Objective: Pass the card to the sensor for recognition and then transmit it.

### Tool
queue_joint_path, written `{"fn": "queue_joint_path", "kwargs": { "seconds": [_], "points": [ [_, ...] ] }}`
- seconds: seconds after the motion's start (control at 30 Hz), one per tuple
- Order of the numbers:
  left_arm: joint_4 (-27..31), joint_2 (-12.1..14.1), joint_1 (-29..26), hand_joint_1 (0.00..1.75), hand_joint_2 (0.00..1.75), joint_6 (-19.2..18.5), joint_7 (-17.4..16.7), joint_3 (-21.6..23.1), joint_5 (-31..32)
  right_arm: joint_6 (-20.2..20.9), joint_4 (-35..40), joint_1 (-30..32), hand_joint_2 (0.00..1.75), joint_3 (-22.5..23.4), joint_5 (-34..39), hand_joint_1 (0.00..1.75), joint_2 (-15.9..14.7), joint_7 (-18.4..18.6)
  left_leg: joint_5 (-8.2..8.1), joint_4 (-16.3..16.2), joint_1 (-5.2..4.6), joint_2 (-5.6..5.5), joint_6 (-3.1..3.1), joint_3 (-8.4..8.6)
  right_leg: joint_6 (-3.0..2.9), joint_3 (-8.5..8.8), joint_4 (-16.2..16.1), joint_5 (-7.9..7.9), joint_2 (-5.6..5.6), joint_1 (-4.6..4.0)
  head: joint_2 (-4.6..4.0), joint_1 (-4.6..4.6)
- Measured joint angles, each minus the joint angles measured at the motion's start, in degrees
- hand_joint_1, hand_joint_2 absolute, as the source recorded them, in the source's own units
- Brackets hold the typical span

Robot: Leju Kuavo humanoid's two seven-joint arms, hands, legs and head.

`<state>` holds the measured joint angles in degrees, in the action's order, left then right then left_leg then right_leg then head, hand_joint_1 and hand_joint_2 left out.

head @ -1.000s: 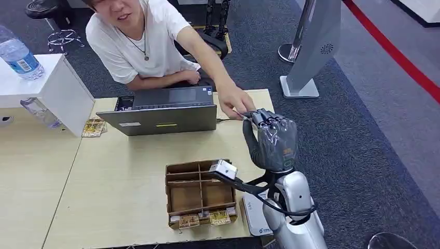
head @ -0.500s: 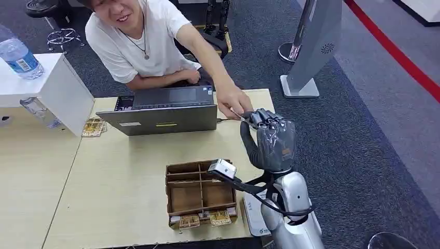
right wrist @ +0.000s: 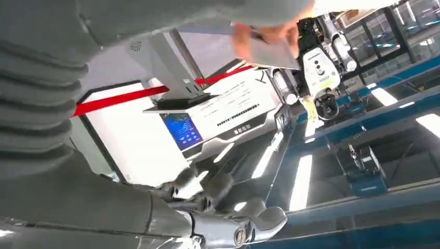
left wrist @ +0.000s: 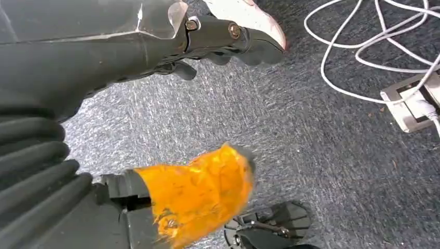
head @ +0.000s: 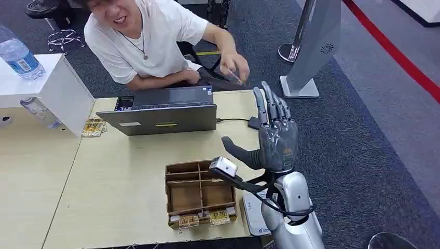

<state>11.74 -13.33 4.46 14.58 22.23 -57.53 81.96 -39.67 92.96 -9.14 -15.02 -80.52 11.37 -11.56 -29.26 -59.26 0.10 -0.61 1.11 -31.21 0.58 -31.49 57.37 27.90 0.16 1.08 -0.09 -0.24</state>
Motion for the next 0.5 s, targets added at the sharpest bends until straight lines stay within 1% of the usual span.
{"fn": "queue_joint_path", "kwargs": {
  "seconds": [0.3, 0.43, 0.5],
  "points": [
    [0.00, 0.00, 0.04, 0.00, 0.00, 0.02, -0.83, 0.00, 0.42, 0.00, 2.41, 0.43, 0.00, 0.04, -0.31, 0.00, 0.00, -0.66, 0.00, 0.00, 0.00, 0.00, 0.00, 0.00, 0.00, 0.00, 0.00, 0.00, 0.00, 0.00, 0.00, 0.00],
    [0.00, -0.04, 0.00, 0.00, 0.00, -0.13, -1.71, 0.00, 0.66, 0.00, 3.61, 1.03, 0.00, 0.20, 0.79, 0.00, 0.07, -2.27, 0.00, 0.00, 0.00, 0.00, 0.00, 0.00, 0.00, 0.00, 0.00, 0.00, 0.00, 0.00, 0.00, 0.02],
    [0.00, -0.11, 0.00, 0.00, 0.00, -0.15, -1.81, 0.00, 0.66, 0.00, 3.91, 1.25, 0.00, 0.37, 1.01, 0.00, 0.17, -2.43, 0.00, 0.00, 0.00, 0.00, 0.00, 0.00, 0.00, 0.00, 0.00, 0.00, 0.00, 0.00, 0.00, 0.00]
  ]
}}
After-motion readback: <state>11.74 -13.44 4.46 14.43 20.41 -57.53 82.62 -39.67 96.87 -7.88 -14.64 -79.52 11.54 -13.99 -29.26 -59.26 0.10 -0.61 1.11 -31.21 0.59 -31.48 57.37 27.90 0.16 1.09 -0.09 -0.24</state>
